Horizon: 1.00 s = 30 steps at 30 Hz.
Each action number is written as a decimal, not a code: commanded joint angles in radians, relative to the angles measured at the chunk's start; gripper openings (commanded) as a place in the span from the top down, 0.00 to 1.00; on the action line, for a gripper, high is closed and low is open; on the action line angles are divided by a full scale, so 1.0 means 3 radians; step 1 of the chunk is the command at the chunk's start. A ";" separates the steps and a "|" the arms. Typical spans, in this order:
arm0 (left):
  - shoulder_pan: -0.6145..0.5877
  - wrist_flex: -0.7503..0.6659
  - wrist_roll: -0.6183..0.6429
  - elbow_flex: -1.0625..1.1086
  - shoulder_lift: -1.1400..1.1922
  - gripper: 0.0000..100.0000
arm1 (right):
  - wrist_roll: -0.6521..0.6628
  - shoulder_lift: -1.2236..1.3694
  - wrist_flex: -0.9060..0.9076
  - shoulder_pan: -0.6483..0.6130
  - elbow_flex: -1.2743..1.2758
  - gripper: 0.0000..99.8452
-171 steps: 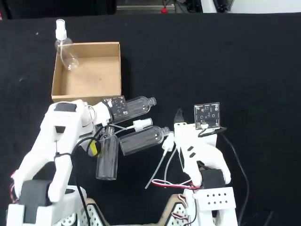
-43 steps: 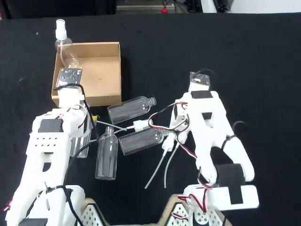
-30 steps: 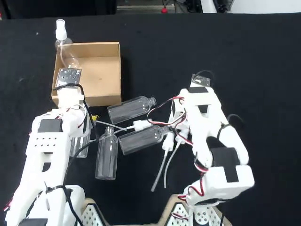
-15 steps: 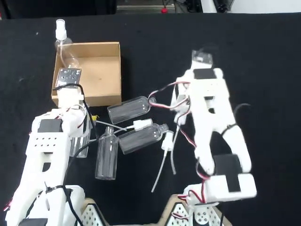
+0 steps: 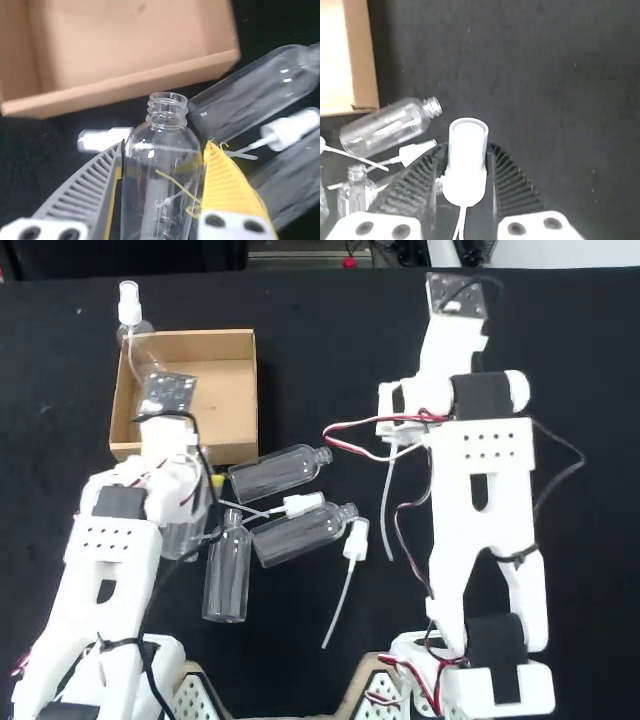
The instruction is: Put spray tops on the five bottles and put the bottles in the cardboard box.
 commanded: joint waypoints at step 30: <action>0.1389 -0.1739 0.0020 0.2079 -0.3713 0.81 | 0.0005 -0.0161 0.0522 0.0015 -0.2437 0.99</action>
